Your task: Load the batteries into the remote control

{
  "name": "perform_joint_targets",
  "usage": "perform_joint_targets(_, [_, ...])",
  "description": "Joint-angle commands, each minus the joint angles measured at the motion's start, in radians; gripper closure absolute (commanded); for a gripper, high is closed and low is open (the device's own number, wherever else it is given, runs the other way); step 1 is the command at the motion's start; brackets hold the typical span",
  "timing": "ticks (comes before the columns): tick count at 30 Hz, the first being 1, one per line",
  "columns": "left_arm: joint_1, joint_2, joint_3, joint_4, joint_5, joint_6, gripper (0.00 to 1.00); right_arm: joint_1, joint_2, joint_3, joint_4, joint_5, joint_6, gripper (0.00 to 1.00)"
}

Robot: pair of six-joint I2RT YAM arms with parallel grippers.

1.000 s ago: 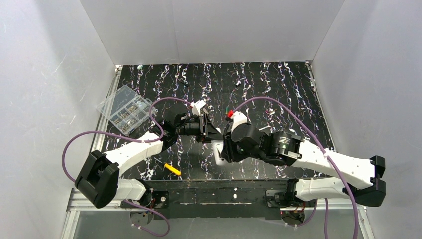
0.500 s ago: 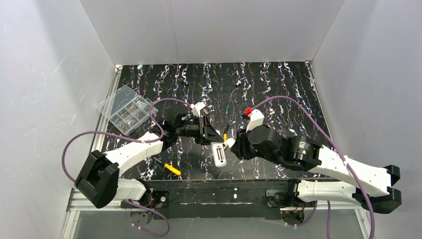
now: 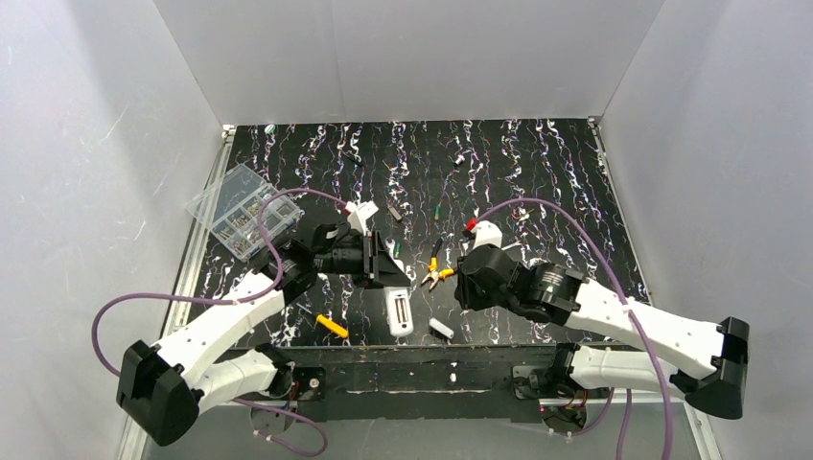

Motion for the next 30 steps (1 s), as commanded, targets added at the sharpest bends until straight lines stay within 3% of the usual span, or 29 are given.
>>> perform_joint_targets(1, [0.031, -0.058, 0.041, -0.138, 0.013, 0.08, 1.0, -0.033, 0.04, -0.091, 0.123, -0.068, 0.032, 0.64])
perform_joint_targets(11, [0.054, -0.062, 0.036, -0.122, 0.023, 0.062, 1.0, -0.049, 0.177, -0.125, 0.214, -0.103, 0.043, 0.64])
perform_joint_targets(21, [0.064, -0.058, 0.02, -0.097, 0.019, 0.047, 1.0, -0.048, 0.194, -0.189, 0.262, -0.272, -0.021, 0.61])
perform_joint_targets(23, [0.065, -0.057, 0.018, -0.095, 0.018, 0.046, 1.0, -0.044, 0.211, -0.202, 0.269, -0.301, -0.021, 0.58])
perform_joint_targets(27, [0.067, -0.055, 0.007, -0.081, 0.02, 0.035, 1.0, -0.039, 0.242, -0.216, 0.275, -0.311, -0.02, 0.41])
perform_joint_targets(30, [0.067, -0.053, 0.003, -0.071, 0.021, 0.027, 1.0, -0.037, 0.27, -0.216, 0.282, -0.314, -0.03, 0.36])
